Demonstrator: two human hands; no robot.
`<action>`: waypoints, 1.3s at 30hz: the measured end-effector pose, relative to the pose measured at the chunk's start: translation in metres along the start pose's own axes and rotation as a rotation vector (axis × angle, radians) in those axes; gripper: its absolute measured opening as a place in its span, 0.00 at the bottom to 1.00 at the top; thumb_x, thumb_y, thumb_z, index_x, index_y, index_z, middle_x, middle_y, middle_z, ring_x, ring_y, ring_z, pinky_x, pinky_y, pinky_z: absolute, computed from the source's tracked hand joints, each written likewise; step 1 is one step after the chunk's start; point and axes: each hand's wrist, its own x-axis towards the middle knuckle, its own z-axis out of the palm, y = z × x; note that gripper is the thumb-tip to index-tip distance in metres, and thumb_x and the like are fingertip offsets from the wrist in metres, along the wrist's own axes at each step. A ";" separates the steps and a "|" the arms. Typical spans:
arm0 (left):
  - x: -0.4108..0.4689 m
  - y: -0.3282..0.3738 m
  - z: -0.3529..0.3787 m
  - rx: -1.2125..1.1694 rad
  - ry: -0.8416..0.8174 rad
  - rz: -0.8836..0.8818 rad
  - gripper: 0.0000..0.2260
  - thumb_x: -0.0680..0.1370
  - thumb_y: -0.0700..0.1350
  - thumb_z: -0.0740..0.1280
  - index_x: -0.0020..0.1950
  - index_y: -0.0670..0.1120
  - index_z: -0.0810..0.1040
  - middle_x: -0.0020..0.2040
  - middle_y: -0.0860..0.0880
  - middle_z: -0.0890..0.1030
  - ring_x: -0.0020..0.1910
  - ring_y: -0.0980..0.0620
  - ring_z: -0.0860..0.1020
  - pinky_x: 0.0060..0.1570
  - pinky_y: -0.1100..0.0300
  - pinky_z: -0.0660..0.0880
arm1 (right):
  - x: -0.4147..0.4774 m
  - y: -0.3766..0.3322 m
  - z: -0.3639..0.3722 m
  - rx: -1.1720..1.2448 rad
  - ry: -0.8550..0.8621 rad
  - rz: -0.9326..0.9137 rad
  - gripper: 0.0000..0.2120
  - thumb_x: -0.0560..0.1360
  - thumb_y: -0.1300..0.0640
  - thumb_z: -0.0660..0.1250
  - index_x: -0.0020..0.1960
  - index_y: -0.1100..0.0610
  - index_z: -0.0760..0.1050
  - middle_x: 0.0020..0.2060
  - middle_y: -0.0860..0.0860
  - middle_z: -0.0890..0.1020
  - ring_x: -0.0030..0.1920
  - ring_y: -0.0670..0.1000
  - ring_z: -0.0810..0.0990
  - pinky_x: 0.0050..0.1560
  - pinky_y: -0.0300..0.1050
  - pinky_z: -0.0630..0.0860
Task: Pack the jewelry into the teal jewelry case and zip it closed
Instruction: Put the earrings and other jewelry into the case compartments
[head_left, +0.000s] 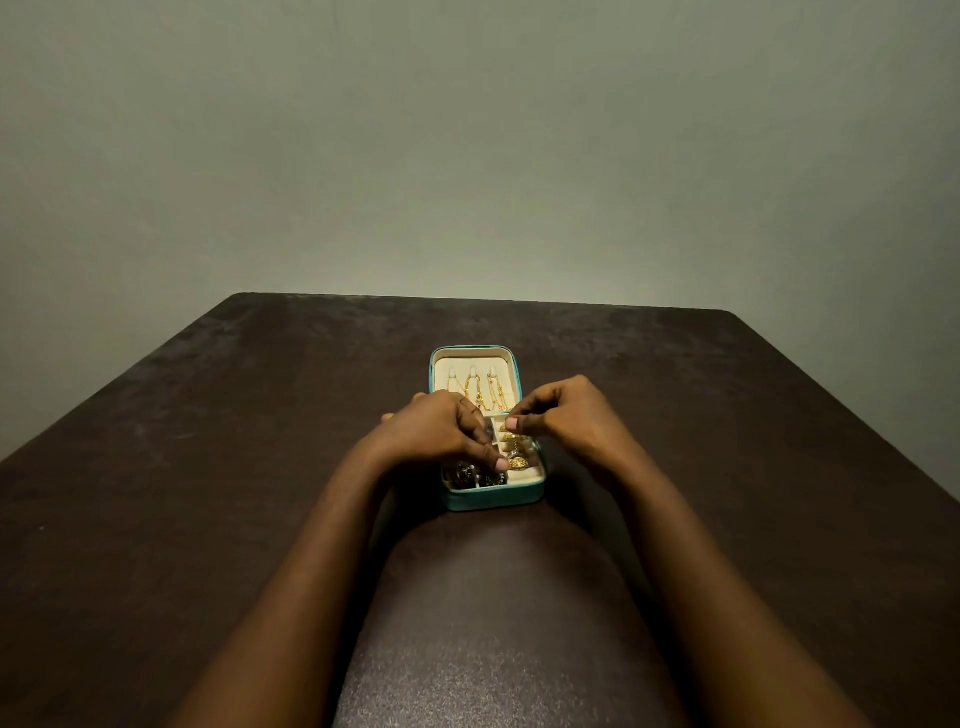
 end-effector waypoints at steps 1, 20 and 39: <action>0.000 0.000 -0.001 0.001 0.001 -0.010 0.06 0.62 0.55 0.77 0.35 0.57 0.84 0.36 0.69 0.78 0.56 0.54 0.73 0.65 0.39 0.65 | 0.000 0.000 0.000 0.010 0.004 0.003 0.07 0.70 0.63 0.72 0.48 0.62 0.82 0.48 0.56 0.84 0.49 0.49 0.81 0.50 0.42 0.77; -0.005 -0.002 -0.008 -0.189 0.056 0.013 0.10 0.69 0.37 0.75 0.39 0.51 0.77 0.48 0.55 0.74 0.53 0.53 0.74 0.49 0.62 0.77 | 0.006 0.005 0.004 0.118 0.097 0.068 0.05 0.70 0.64 0.71 0.46 0.62 0.82 0.41 0.52 0.82 0.41 0.44 0.78 0.35 0.33 0.70; 0.016 -0.021 0.006 -0.931 0.472 -0.313 0.15 0.79 0.36 0.61 0.65 0.32 0.70 0.57 0.37 0.79 0.54 0.42 0.79 0.59 0.46 0.75 | 0.027 0.031 0.026 0.301 0.214 0.129 0.17 0.78 0.58 0.61 0.67 0.59 0.70 0.61 0.57 0.78 0.58 0.54 0.78 0.61 0.53 0.75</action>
